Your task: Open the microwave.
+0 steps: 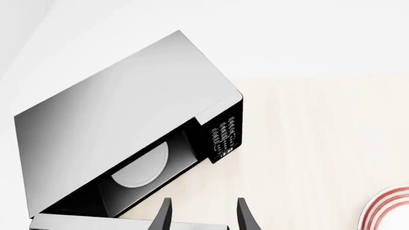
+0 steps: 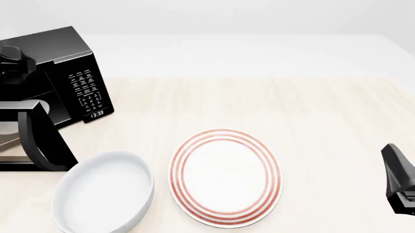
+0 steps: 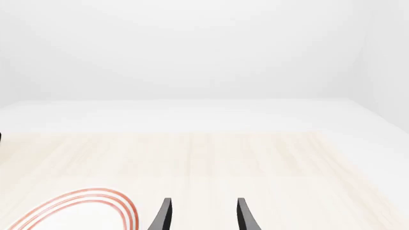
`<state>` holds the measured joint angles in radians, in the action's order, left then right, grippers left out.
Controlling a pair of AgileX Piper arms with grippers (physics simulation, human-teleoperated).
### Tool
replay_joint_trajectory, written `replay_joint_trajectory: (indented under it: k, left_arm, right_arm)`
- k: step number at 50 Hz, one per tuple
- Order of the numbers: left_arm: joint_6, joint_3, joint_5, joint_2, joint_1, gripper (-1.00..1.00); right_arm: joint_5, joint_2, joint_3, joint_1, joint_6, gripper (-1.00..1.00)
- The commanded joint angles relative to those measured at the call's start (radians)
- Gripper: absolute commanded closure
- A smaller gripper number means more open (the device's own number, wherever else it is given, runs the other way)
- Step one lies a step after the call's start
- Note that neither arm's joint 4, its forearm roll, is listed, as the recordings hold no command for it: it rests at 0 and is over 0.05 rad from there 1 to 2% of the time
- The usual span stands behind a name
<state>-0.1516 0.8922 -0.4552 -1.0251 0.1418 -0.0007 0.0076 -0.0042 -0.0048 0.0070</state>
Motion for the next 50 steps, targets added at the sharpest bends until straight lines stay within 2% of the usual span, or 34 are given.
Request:
replay_joint_trajectory:
  k: [1,26,41,50]
  left_arm:
    - [0.0,-0.015,0.034,-0.023,0.022,-1.0]
    - [0.002,-0.007,0.103,-0.136,0.04,-1.0]
    - [0.006,-0.048,0.165,-0.191,0.04,-1.0]
    - [-0.018,-0.062,0.164,-0.188,0.077,-1.0]
  right_arm:
    - [0.0,0.0,0.0,0.0,0.0,-1.0]
    - [0.0,0.0,0.0,0.0,0.0,-1.0]
    - [0.0,0.0,0.0,0.0,0.0,-1.0]
    - [0.0,0.0,0.0,0.0,0.0,-1.0]
